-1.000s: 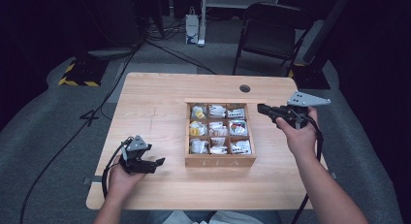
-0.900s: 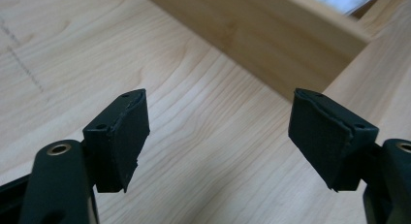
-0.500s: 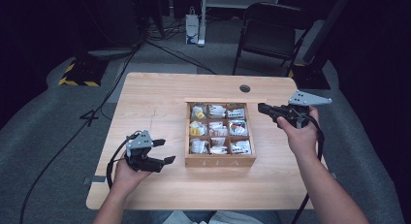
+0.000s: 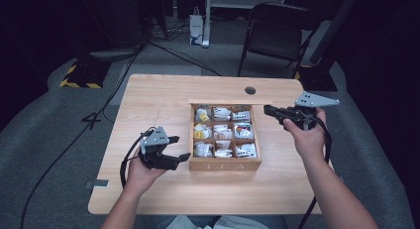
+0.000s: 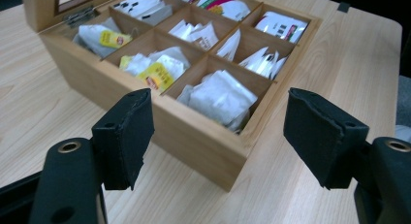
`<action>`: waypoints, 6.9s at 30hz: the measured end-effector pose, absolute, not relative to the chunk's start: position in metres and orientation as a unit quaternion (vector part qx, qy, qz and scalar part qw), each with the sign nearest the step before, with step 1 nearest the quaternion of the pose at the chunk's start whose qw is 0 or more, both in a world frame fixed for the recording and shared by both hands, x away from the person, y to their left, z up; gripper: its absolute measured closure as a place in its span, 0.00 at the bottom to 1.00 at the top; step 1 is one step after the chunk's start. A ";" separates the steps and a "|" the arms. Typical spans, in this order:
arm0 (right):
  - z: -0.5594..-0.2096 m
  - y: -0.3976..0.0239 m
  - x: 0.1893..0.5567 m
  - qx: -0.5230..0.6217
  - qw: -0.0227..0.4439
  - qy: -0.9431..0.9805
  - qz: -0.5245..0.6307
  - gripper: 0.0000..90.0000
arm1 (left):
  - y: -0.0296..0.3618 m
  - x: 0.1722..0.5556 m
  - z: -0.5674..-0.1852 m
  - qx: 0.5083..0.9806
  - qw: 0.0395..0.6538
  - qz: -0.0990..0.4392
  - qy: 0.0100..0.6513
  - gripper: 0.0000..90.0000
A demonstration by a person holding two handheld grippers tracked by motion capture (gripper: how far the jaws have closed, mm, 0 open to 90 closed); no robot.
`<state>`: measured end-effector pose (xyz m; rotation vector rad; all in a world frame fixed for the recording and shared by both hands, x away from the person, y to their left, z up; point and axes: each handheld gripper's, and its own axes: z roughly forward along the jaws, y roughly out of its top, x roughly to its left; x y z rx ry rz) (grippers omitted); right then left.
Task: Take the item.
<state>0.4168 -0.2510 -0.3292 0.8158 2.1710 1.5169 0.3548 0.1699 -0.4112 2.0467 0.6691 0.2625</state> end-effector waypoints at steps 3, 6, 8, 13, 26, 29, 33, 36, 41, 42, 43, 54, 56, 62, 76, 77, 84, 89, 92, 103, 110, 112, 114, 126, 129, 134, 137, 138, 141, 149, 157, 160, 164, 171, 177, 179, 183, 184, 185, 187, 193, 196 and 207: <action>-0.329 -0.251 0.416 0.290 0.184 0.770 0.538 1.00 | 0.164 0.355 -0.409 0.836 0.469 0.099 0.266 0.30; -0.328 -0.251 0.416 0.290 0.185 0.770 0.538 1.00 | 0.155 0.355 -0.406 0.836 0.473 0.093 0.264 0.30; -0.328 -0.252 0.416 0.290 0.184 0.769 0.539 1.00 | 0.149 0.356 -0.404 0.835 0.474 0.094 0.263 0.31; -0.327 -0.251 0.416 0.289 0.183 0.769 0.540 1.00 | 0.133 0.359 -0.403 0.835 0.475 0.093 0.263 0.41; -0.327 -0.252 0.416 0.288 0.181 0.770 0.540 1.00 | 0.089 0.373 -0.410 0.852 0.457 0.063 0.249 0.60; -0.327 -0.252 0.416 0.288 0.180 0.769 0.541 1.00 | 0.077 0.377 -0.413 0.858 0.444 0.072 0.247 0.61; -0.327 -0.252 0.416 0.288 0.180 0.769 0.541 1.00 | 0.070 0.382 -0.418 0.863 0.428 0.076 0.259 0.64; -0.328 -0.252 0.416 0.288 0.178 0.769 0.542 1.00 | 0.064 0.385 -0.421 0.867 0.415 0.080 0.263 0.68; -0.328 -0.252 0.416 0.288 0.174 0.768 0.545 1.00 | 0.055 0.386 -0.424 0.877 0.393 0.096 0.260 0.73; -0.328 -0.252 0.416 0.289 0.174 0.767 0.545 1.00 | 0.054 0.386 -0.424 0.877 0.390 0.099 0.261 0.73; -0.328 -0.252 0.416 0.289 0.174 0.768 0.545 1.00 | 0.053 0.387 -0.425 0.879 0.388 0.092 0.263 0.75; -0.328 -0.253 0.416 0.288 0.172 0.768 0.545 1.00 | 0.044 0.392 -0.430 0.890 0.358 0.097 0.265 0.81; -0.328 -0.253 0.417 0.289 0.171 0.768 0.545 1.00 | 0.042 0.393 -0.429 0.894 0.346 0.106 0.263 0.82; -0.327 -0.253 0.417 0.288 0.171 0.769 0.544 1.00 | 0.040 0.397 -0.429 0.894 0.341 0.114 0.266 0.84; -0.327 -0.253 0.418 0.288 0.166 0.770 0.544 1.00 | 0.035 0.400 -0.433 0.905 0.324 0.117 0.251 0.99; -0.327 -0.253 0.418 0.288 0.166 0.770 0.544 1.00 | 0.035 0.400 -0.433 0.904 0.325 0.117 0.250 1.00; -0.327 -0.253 0.418 0.288 0.166 0.771 0.544 1.00 | 0.039 0.398 -0.429 0.902 0.342 0.112 0.238 1.00; -0.327 -0.253 0.418 0.288 0.165 0.771 0.544 1.00 | 0.045 0.393 -0.419 0.894 0.369 0.108 0.228 1.00; -0.326 -0.253 0.418 0.288 0.165 0.772 0.542 1.00 | 0.050 0.391 -0.414 0.890 0.385 0.101 0.220 1.00; -0.325 -0.252 0.418 0.289 0.167 0.775 0.537 1.00 | 0.069 0.381 -0.388 0.873 0.433 0.098 0.202 1.00; -0.324 -0.252 0.418 0.288 0.168 0.776 0.536 1.00 | 0.079 0.380 -0.379 0.862 0.457 0.093 0.200 1.00; -0.324 -0.252 0.418 0.288 0.167 0.776 0.536 1.00 | 0.081 0.379 -0.376 0.858 0.464 0.090 0.200 1.00; -0.324 -0.252 0.418 0.288 0.167 0.775 0.536 1.00 | 0.082 0.378 -0.374 0.856 0.468 0.092 0.199 1.00; -0.324 -0.252 0.418 0.290 0.167 0.776 0.534 1.00 | 0.099 0.378 -0.364 0.829 0.514 0.089 0.203 1.00; -0.324 -0.252 0.418 0.290 0.167 0.776 0.534 1.00 | 0.102 0.377 -0.363 0.824 0.521 0.092 0.203 1.00; -0.323 -0.252 0.418 0.290 0.167 0.778 0.532 1.00 | 0.105 0.372 -0.361 0.828 0.510 0.114 0.204 1.00; -0.322 -0.252 0.418 0.290 0.168 0.779 0.529 1.00 | 0.109 0.372 -0.360 0.826 0.513 0.112 0.204 1.00; -0.322 -0.252 0.418 0.290 0.168 0.780 0.529 1.00 | 0.111 0.372 -0.359 0.825 0.515 0.110 0.204 1.00; -0.321 -0.252 0.418 0.291 0.168 0.780 0.528 1.00 | 0.115 0.372 -0.359 0.824 0.517 0.107 0.203 1.00; -0.322 -0.252 0.418 0.291 0.167 0.780 0.529 1.00 | 0.129 0.369 -0.357 0.824 0.517 0.111 0.205 1.00; -0.322 -0.252 0.418 0.292 0.166 0.780 0.529 1.00 | 0.143 0.366 -0.357 0.817 0.518 0.124 0.220 1.00; -0.322 -0.252 0.418 0.293 0.168 0.779 0.529 1.00 | 0.148 0.366 -0.356 0.815 0.521 0.124 0.221 1.00; -0.322 -0.252 0.418 0.293 0.166 0.779 0.529 1.00 | 0.154 0.365 -0.355 0.815 0.521 0.126 0.221 1.00; -0.322 -0.252 0.418 0.293 0.166 0.779 0.529 1.00 | 0.171 0.362 -0.357 0.811 0.523 0.136 0.225 1.00; -0.322 -0.252 0.418 0.293 0.167 0.779 0.529 1.00 | 0.189 0.360 -0.358 0.803 0.527 0.145 0.235 1.00; -0.322 -0.252 0.418 0.293 0.167 0.779 0.529 1.00 | 0.193 0.360 -0.358 0.801 0.531 0.145 0.235 1.00; -0.322 -0.252 0.418 0.293 0.167 0.779 0.528 1.00 | 0.200 0.360 -0.359 0.801 0.528 0.149 0.240 1.00; -0.322 -0.252 0.418 0.293 0.167 0.779 0.528 1.00 | 0.202 0.359 -0.359 0.801 0.527 0.149 0.241 1.00; -0.322 -0.252 0.418 0.293 0.167 0.779 0.529 1.00 | 0.204 0.360 -0.360 0.802 0.524 0.153 0.242 1.00; -0.322 -0.252 0.418 0.294 0.167 0.779 0.529 1.00 | 0.207 0.360 -0.361 0.802 0.521 0.158 0.245 1.00; -0.322 -0.252 0.418 0.293 0.167 0.779 0.529 1.00 | 0.224 0.359 -0.367 0.797 0.516 0.170 0.265 1.00; -0.322 -0.252 0.418 0.293 0.167 0.779 0.529 1.00 | 0.234 0.360 -0.369 0.796 0.511 0.174 0.275 1.00; -0.322 -0.252 0.417 0.293 0.167 0.779 0.528 1.00 | 0.258 0.362 -0.385 0.793 0.480 0.201 0.315 1.00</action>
